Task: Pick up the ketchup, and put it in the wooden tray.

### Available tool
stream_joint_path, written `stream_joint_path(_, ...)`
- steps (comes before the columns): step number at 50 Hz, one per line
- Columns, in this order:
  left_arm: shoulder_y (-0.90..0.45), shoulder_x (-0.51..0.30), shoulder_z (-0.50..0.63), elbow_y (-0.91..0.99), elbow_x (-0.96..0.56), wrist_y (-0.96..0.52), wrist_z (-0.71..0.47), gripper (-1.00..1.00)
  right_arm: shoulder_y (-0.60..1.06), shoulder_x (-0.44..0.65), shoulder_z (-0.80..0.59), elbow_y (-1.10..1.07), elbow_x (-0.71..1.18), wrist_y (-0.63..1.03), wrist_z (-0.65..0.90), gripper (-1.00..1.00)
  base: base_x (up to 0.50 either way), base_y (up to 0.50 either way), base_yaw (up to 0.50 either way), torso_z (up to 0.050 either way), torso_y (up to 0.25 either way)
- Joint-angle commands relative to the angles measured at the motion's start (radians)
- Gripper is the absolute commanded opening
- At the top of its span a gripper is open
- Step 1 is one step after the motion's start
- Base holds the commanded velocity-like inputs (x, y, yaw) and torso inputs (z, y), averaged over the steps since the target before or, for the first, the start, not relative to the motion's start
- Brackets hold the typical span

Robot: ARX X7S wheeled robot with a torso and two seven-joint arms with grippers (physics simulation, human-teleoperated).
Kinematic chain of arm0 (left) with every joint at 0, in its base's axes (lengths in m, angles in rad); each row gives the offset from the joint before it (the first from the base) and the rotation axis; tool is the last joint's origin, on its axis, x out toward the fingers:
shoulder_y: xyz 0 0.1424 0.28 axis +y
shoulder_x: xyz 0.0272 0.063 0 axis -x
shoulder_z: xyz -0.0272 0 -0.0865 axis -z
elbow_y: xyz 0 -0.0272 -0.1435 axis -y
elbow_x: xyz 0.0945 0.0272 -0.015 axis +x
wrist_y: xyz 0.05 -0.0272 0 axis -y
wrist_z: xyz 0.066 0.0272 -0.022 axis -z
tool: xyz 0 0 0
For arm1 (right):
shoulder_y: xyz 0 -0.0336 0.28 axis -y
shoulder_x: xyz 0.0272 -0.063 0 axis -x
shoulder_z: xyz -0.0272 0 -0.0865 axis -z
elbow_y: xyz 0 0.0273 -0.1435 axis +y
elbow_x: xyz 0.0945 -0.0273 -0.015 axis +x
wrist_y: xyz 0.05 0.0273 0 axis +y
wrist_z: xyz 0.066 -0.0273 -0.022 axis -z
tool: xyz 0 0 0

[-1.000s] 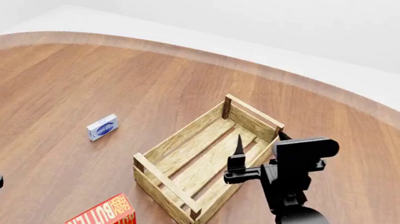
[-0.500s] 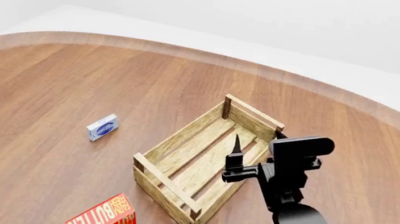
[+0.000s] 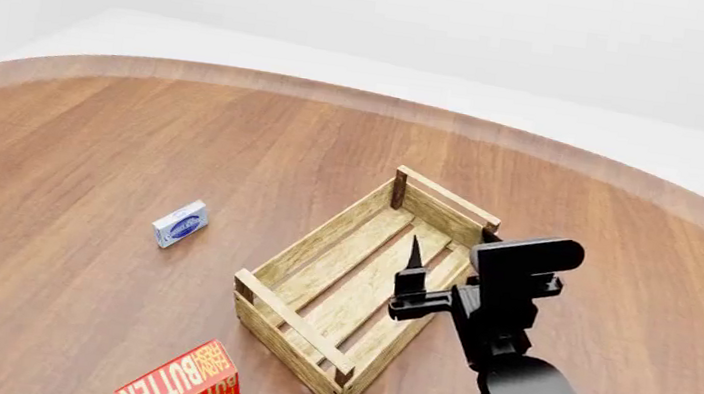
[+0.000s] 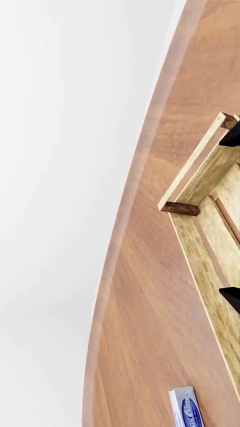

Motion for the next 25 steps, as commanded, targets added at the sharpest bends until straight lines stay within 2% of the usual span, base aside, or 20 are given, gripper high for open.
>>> stream_joint_path(1, -0.002, 0.010, -0.008, -0.026, -0.011, -0.009, 0.001, 1.00, -0.004, 0.006, -0.002, -0.007, 0.006, 0.003, 0.002, 1.00, 0.00, 0.00, 0.00, 0.000, 0.000)
stream_joint_path(25, -0.058, 0.030, 0.060, -0.215, 0.035, 0.107, 0.016, 1.00, 0.017, 0.003, -0.024, 0.018, 0.007, 0.004, 0.002, 1.00, 0.00, 0.00, 0.00, 0.000, 0.000)
